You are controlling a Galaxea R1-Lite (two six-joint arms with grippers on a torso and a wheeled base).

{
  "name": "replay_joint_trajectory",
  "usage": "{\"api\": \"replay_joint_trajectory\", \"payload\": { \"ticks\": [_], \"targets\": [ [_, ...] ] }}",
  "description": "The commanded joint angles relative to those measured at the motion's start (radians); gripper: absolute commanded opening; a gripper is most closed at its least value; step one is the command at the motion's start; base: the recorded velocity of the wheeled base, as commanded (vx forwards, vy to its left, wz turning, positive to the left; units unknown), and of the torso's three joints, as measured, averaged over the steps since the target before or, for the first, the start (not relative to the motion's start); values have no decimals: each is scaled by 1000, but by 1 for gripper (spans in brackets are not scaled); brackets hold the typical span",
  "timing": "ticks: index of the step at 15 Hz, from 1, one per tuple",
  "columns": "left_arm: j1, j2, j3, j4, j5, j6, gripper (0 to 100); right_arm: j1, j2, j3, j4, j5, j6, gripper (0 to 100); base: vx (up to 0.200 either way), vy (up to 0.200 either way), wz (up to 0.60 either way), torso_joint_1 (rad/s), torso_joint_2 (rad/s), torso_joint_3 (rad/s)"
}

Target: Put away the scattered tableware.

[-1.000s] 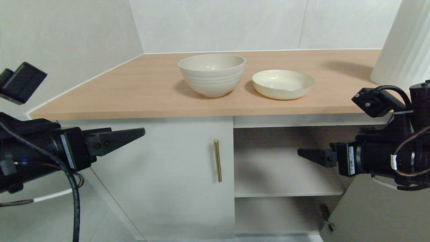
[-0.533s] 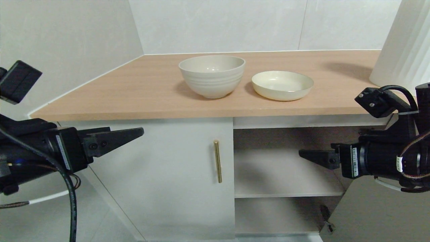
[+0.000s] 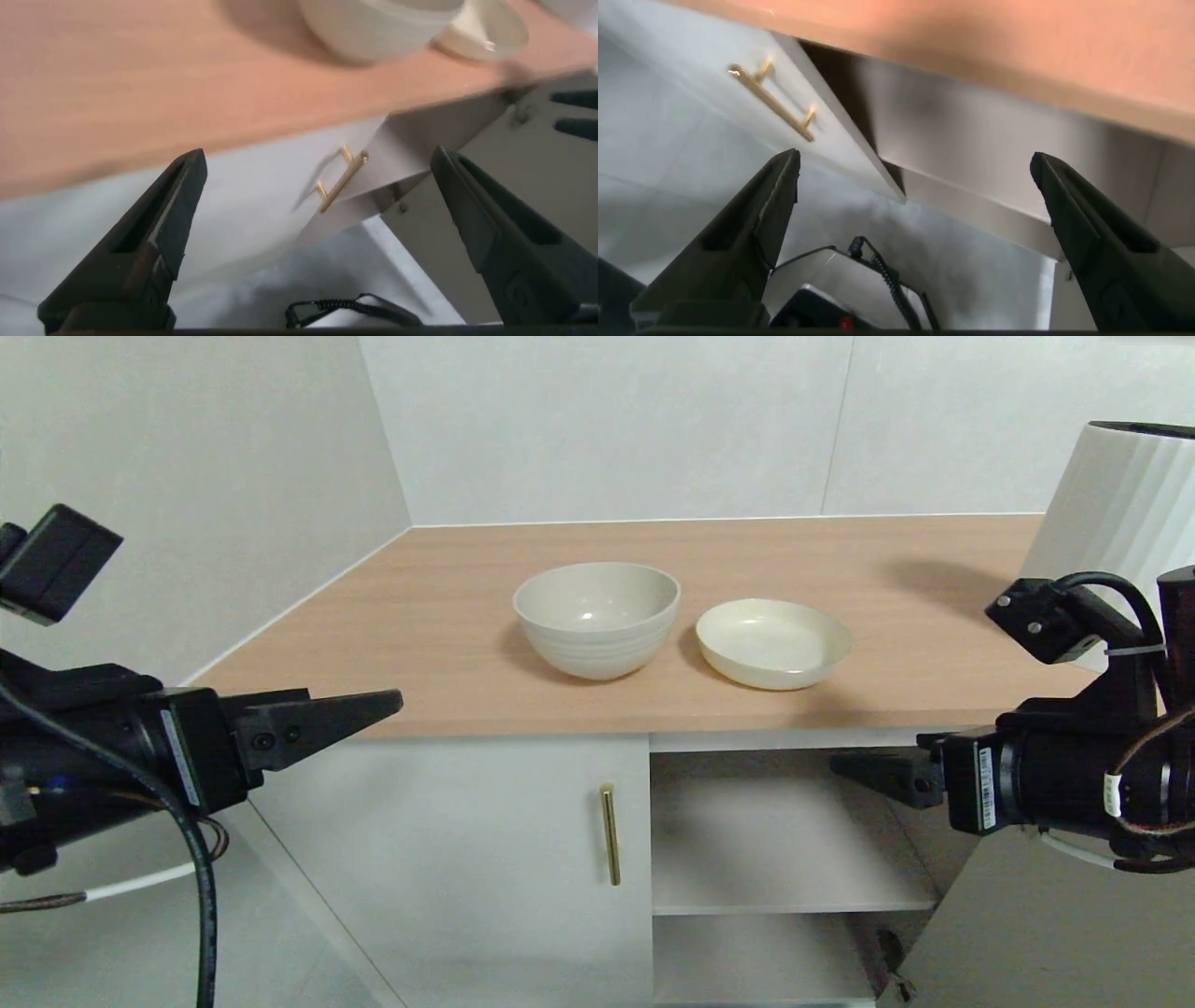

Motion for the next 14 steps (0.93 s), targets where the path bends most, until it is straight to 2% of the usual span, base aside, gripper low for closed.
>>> {"api": "replay_joint_trajectory", "payload": {
  "ticks": [1,9,14],
  "targets": [
    [0,19,-1,-2,0,-1,100,0,4,0,-1,0,0,100,0,0,0,168,-481,-286],
    [0,131,-9,-4,-1,-5,100,-1,23,-1,-5,0,-3,100,0,0,0,198,-480,-283],
    [-5,222,-75,5,-1,-5,100,-3,55,-5,-28,0,-17,100,0,0,0,185,-419,-236]
  ]
}}
